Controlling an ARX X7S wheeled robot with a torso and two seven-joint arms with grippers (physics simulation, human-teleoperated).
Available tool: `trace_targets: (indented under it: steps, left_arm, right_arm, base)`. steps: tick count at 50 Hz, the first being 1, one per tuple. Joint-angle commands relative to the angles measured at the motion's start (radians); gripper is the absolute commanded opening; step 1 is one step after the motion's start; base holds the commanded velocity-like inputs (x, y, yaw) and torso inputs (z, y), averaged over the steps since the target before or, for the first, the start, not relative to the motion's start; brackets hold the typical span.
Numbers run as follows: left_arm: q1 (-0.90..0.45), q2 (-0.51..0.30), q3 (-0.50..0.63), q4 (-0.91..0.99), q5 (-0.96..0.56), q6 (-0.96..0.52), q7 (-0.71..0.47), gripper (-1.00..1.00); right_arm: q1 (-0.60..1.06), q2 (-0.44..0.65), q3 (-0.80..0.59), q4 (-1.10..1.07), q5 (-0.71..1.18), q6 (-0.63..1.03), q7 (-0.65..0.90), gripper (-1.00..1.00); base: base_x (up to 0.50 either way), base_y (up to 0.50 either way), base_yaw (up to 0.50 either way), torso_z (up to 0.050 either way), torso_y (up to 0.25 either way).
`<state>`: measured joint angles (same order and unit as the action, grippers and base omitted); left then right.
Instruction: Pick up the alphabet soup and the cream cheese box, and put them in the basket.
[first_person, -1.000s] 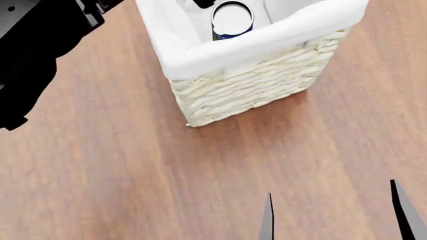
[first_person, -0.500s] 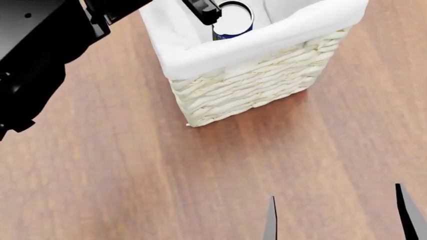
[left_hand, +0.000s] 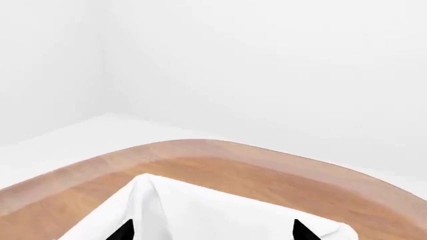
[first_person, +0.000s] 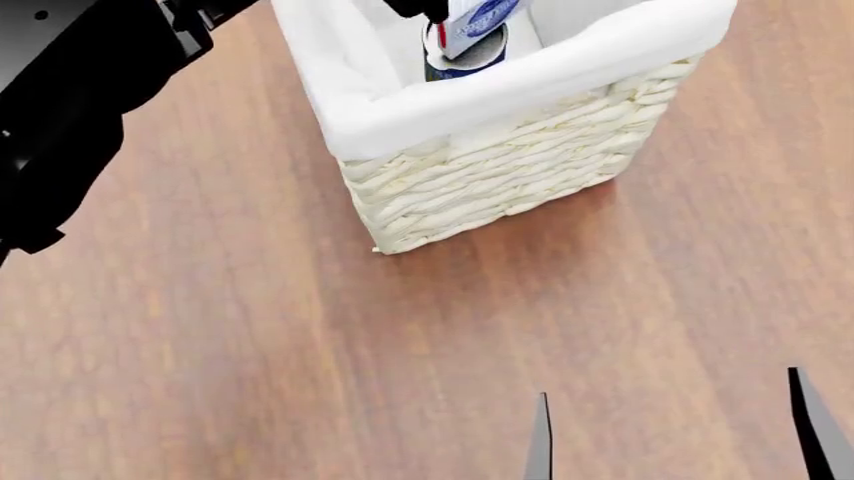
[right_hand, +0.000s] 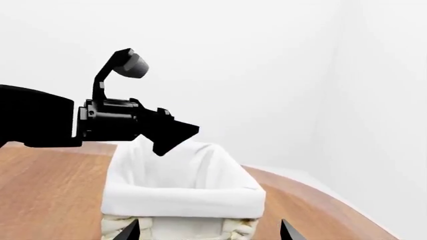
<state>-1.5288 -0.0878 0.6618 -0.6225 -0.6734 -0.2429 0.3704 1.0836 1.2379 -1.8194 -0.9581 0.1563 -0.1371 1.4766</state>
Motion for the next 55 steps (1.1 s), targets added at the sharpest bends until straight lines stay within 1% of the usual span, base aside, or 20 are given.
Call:
trace_targets:
  steps: [1, 2, 3, 4, 5, 6, 7, 8, 13, 18, 23, 26, 27, 30, 32, 35, 38, 40, 46, 55]
  left_arm:
    - [0.011, -0.002, -0.042, 0.020, 0.033, 0.102, -0.122, 1.00]
    - [0.027, -0.006, -0.060, 0.042, 0.059, 0.138, -0.200, 1.00]
    - [0.028, -0.007, -0.059, 0.044, 0.058, 0.137, -0.202, 1.00]
    - [0.063, -0.020, -0.041, 0.076, 0.127, 0.201, -0.259, 1.00]
    - [0.081, -0.026, -0.039, 0.094, 0.137, 0.224, -0.268, 1.00]
    - [0.113, -0.035, -0.042, 0.118, 0.184, 0.266, -0.340, 1.00]
    - [0.129, -0.039, -0.046, 0.131, 0.194, 0.294, -0.355, 1.00]
    - [0.163, -0.048, -0.067, 0.169, 0.201, 0.315, -0.412, 1.00]
    - [0.240, -0.085, -0.096, 0.307, 0.203, 0.313, -0.517, 1.00]
    - [0.338, -0.149, -0.109, 0.541, 0.203, 0.273, -0.625, 1.00]
    - [0.442, -0.227, -0.107, 0.791, 0.178, 0.207, -0.701, 1.00]
    - [0.453, -0.236, -0.106, 0.814, 0.177, 0.202, -0.708, 1.00]
    - [0.515, -0.266, -0.104, 0.882, 0.187, 0.213, -0.731, 1.00]
    - [0.567, -0.286, -0.107, 0.926, 0.195, 0.226, -0.755, 1.00]
    - [0.590, -0.301, -0.089, 0.947, 0.245, 0.231, -0.769, 1.00]
    - [0.636, -0.312, -0.090, 0.983, 0.240, 0.244, -0.783, 1.00]
    - [0.690, -0.336, -0.048, 1.008, 0.355, 0.274, -0.804, 1.00]
    - [0.731, -0.354, -0.025, 1.032, 0.381, 0.281, -0.805, 1.00]
    - [0.838, -0.388, 0.002, 1.128, 0.391, 0.287, -0.835, 1.00]
    - [0.902, -0.427, 0.009, 1.261, 0.404, 0.258, -0.877, 1.00]
  right_arm:
    - [-0.014, -0.004, 0.008, 0.005, -0.002, -0.002, 0.000, 1.00]
    - [-0.016, -0.006, 0.009, 0.005, -0.003, -0.002, 0.001, 1.00]
    - [-0.017, -0.006, 0.010, 0.005, -0.003, -0.002, 0.000, 1.00]
    - [-0.017, -0.005, 0.011, 0.002, -0.003, -0.001, 0.000, 1.00]
    - [-0.018, -0.004, 0.012, 0.001, -0.003, -0.001, -0.001, 1.00]
    - [-0.020, -0.001, 0.011, 0.002, -0.004, -0.003, -0.001, 1.00]
    - [-0.022, 0.000, 0.011, 0.002, -0.006, -0.004, -0.001, 1.00]
    - [-0.024, 0.000, 0.011, 0.001, -0.007, -0.002, -0.001, 1.00]
    - [-0.027, -0.009, 0.017, 0.004, -0.002, 0.005, -0.001, 1.00]
    - [-0.026, -0.024, 0.025, 0.015, 0.012, 0.002, -0.011, 1.00]
    - [-0.028, -0.040, 0.030, 0.027, 0.020, 0.000, -0.018, 1.00]
    - [-0.031, -0.043, 0.033, 0.030, 0.022, -0.002, -0.019, 1.00]
    - [-0.027, -0.049, 0.037, 0.024, 0.025, 0.005, -0.022, 1.00]
    - [-0.030, -0.051, 0.040, 0.026, 0.024, 0.004, -0.021, 1.00]
    - [-0.031, -0.053, 0.042, 0.027, 0.025, 0.004, -0.023, 1.00]
    - [-0.032, -0.060, 0.046, 0.032, 0.028, 0.002, -0.024, 1.00]
    - [-0.036, -0.071, 0.048, 0.039, 0.029, -0.003, -0.026, 1.00]
    - [-0.035, -0.073, 0.050, 0.039, 0.032, -0.004, -0.030, 1.00]
    - [-0.041, -0.087, 0.053, 0.048, 0.031, -0.006, -0.037, 1.00]
    - [-0.050, -0.095, 0.057, 0.046, 0.025, -0.005, -0.042, 1.00]
  base:
    - [0.00, 0.00, 0.00, 0.000, 0.000]
    - [0.00, 0.00, 0.00, 0.000, 0.000]
    - [0.00, 0.00, 0.00, 0.000, 0.000]
    - [0.00, 0.00, 0.00, 0.000, 0.000]
    - [0.00, 0.00, 0.00, 0.000, 0.000]
    - [0.00, 0.00, 0.00, 0.000, 0.000]
    - [0.00, 0.00, 0.00, 0.000, 0.000]
    - [0.00, 0.00, 0.00, 0.000, 0.000]
    - [0.00, 0.00, 0.00, 0.000, 0.000]
    - [0.00, 0.00, 0.00, 0.000, 0.000]
    - [0.00, 0.00, 0.00, 0.000, 0.000]
    - [0.00, 0.00, 0.00, 0.000, 0.000]
    - [0.00, 0.00, 0.00, 0.000, 0.000]
    - [0.00, 0.00, 0.00, 0.000, 0.000]
    - [0.00, 0.00, 0.00, 0.000, 0.000]
    - [0.00, 0.00, 0.00, 0.000, 0.000]
    - [0.00, 0.00, 0.00, 0.000, 0.000]
    - [0.00, 0.00, 0.00, 0.000, 0.000]
    - [0.00, 0.00, 0.00, 0.000, 0.000]
    - [0.00, 0.00, 0.00, 0.000, 0.000]
